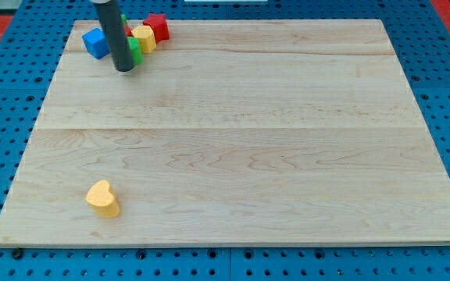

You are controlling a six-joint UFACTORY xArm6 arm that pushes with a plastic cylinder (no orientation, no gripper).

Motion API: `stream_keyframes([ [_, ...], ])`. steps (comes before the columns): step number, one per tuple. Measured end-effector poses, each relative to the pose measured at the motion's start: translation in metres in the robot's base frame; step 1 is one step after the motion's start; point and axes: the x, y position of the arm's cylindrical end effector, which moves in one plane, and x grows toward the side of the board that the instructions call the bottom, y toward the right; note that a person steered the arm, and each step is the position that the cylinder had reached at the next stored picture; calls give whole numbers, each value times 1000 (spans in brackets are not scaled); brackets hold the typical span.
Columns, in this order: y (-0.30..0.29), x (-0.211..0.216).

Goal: Move the yellow heart upwards

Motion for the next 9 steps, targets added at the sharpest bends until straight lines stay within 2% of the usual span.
stream_keyframes([
  [1,85,38],
  [2,112,168],
  [3,100,268],
  [4,14,291],
  [5,-58,230],
  [6,-11,154],
  [7,-59,189],
  [8,-10,286],
  [9,52,247],
])
